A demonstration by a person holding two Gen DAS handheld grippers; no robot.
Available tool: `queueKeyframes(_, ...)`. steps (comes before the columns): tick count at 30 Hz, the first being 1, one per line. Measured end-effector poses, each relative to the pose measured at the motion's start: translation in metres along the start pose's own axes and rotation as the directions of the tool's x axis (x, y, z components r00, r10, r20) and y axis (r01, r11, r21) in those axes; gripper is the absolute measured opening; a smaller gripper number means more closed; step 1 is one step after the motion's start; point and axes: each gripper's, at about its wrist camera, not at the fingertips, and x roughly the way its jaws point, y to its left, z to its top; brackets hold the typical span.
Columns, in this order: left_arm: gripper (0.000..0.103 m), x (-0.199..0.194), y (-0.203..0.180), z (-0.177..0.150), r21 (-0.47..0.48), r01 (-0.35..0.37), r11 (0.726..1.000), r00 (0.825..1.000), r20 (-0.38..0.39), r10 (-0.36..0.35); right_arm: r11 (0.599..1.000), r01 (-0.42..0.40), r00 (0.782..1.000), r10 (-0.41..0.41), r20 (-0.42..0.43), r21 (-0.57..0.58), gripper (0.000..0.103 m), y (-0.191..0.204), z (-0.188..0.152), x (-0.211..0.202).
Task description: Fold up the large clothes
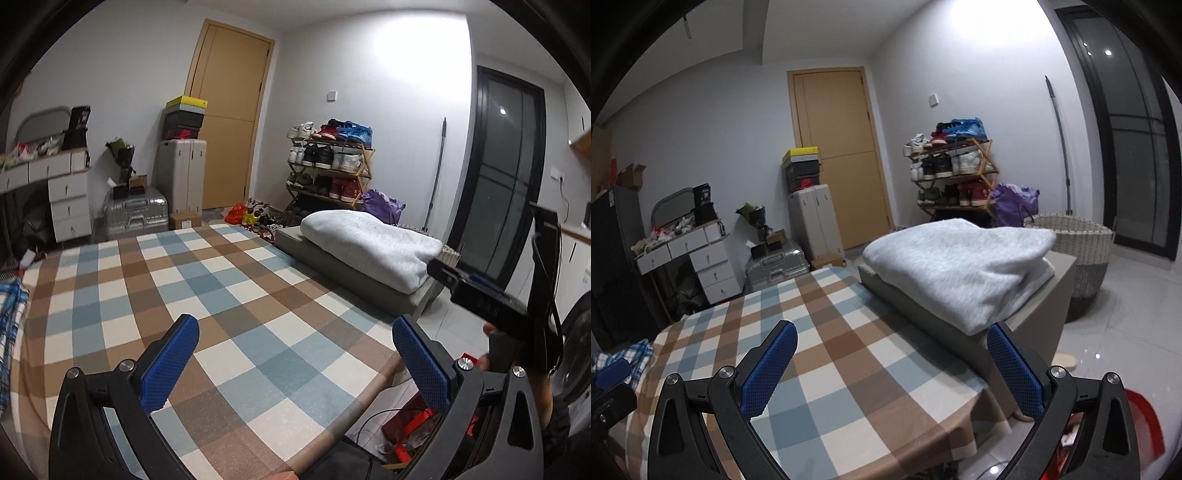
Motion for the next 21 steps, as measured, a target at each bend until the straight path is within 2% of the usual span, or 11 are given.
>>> queueKeyframes(3, 0.102, -0.003, 0.003, -0.003, 0.012, 0.004, 1.0, 1.0, -0.002, -0.004, 1.0, -0.004, 1.0, 0.004, -0.013, -0.026, 0.103, 0.007, -0.002, -0.001)
queueKeyframes(10, 0.102, -0.009, 0.015, -0.003, 0.006, -0.029, 1.0, 1.0, 0.012, 0.029, 1.0, -0.015, 1.0, 0.014, -0.02, -0.025, 0.103, 0.012, -0.001, -0.005)
queueKeyframes(15, 0.102, -0.012, 0.021, -0.008, 0.034, -0.066, 0.997, 0.998, 0.011, 0.065, 0.999, -0.033, 0.999, 0.033, -0.004, -0.03, 0.103, 0.016, 0.002, -0.012)
queueKeyframes(21, 0.102, -0.015, 0.022, -0.007, 0.042, -0.052, 0.998, 0.998, 0.02, 0.051, 0.998, -0.047, 0.999, 0.046, -0.017, -0.048, 0.103, 0.022, 0.0, -0.012)
